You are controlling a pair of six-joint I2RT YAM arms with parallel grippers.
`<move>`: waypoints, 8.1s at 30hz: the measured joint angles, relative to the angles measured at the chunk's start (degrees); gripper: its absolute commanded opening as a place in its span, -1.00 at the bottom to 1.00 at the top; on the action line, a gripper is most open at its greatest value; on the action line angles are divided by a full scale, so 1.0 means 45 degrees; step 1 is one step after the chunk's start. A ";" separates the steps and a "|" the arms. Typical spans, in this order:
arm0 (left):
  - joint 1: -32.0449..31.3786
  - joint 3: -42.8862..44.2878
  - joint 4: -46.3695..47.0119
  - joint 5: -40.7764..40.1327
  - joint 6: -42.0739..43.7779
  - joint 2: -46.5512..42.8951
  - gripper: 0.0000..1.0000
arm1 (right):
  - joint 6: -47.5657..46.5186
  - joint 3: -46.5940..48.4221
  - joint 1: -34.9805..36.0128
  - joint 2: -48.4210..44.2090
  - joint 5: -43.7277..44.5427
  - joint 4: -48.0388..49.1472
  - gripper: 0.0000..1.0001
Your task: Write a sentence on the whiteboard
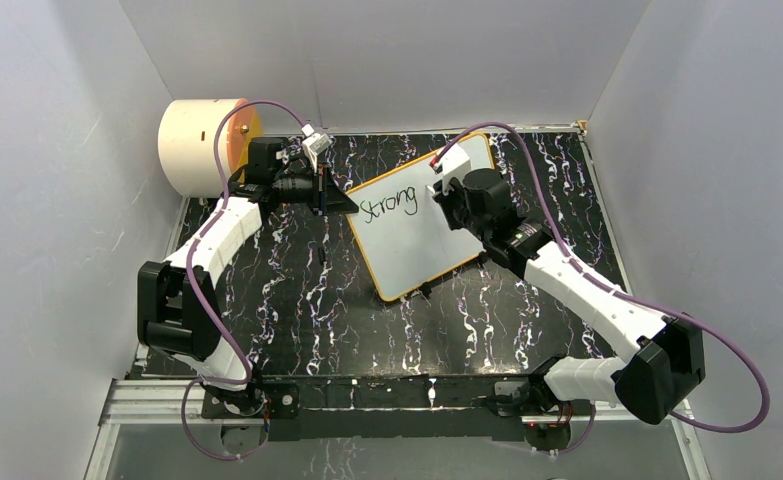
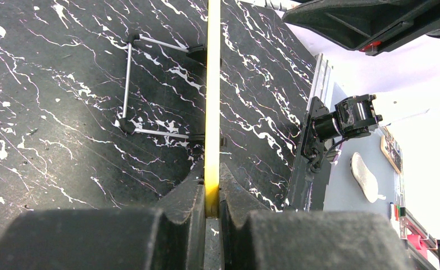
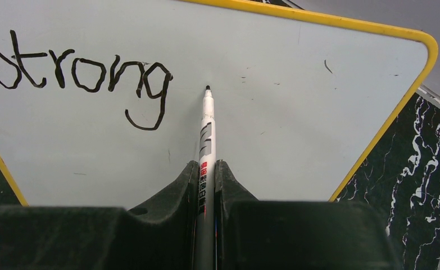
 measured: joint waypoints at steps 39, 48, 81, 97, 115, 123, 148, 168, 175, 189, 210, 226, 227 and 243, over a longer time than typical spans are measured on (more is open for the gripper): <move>0.0000 0.0000 -0.0005 0.0010 0.0000 0.0000 -1.00 | -0.0330 0.0345 -0.0141 0.0112 0.0364 0.0219 -1.00; 0.0000 0.0000 -0.0005 0.0015 0.0000 0.0000 -1.00 | -0.0325 0.0364 -0.0141 0.0262 0.0335 0.0170 -1.00; 0.0000 0.0000 0.0000 0.0034 0.0000 0.0000 -1.00 | -0.0262 0.0243 -0.0146 0.0126 0.0427 -0.0899 -1.00; 0.0000 0.0000 0.0000 0.0039 0.0005 0.0000 -1.00 | -0.0277 0.0238 -0.0403 -0.0204 0.0636 -0.0801 -1.00; 0.0000 0.0000 0.0000 0.0058 0.0005 0.0000 -1.00 | -0.0272 0.0243 -0.0787 -0.0214 0.0097 -0.0345 -1.00; 0.0000 0.0000 0.0000 0.0073 0.0005 0.0000 -1.00 | -0.0272 0.0272 -0.0787 -0.0131 0.0044 0.0068 -1.00; 0.0000 0.0000 -0.0005 0.0083 0.0005 0.0000 -1.00 | -0.0311 0.0792 -0.0797 0.0476 0.0005 0.0427 -1.00; 0.0000 0.0000 -0.0005 0.0078 -0.0010 0.0000 -1.00 | 0.0029 0.0413 -0.0797 0.0214 -0.0155 -0.0631 -1.00; 0.0000 0.0000 -0.0005 0.0078 -0.0010 0.0000 -1.00 | 0.0092 0.0238 -0.0797 0.0107 -0.0262 -0.0913 -1.00; 0.0000 0.0000 0.0000 0.0087 0.0000 0.0000 -1.00 | 0.0170 0.0199 -0.0797 0.0034 -0.0291 -0.0840 -1.00; 0.0000 0.0000 0.0000 0.0092 0.0000 0.0000 -1.00 | 0.0151 0.0097 -0.0797 0.0019 -0.0039 -0.0267 -1.00; 0.0000 0.0000 -0.0005 0.0092 -0.0010 0.0000 -1.00 | 0.0058 0.0097 -0.0821 0.0117 0.0058 0.0223 -1.00; 0.0000 0.0000 -0.0005 0.0092 -0.0010 0.0000 -1.00 | 0.0063 0.0097 -0.0840 0.0121 0.0063 0.0223 -1.00; 0.0000 0.0000 -0.0005 0.0097 -0.0010 0.0000 -1.00 | 0.0078 0.0097 -0.1132 0.0121 0.0136 0.0257 -1.00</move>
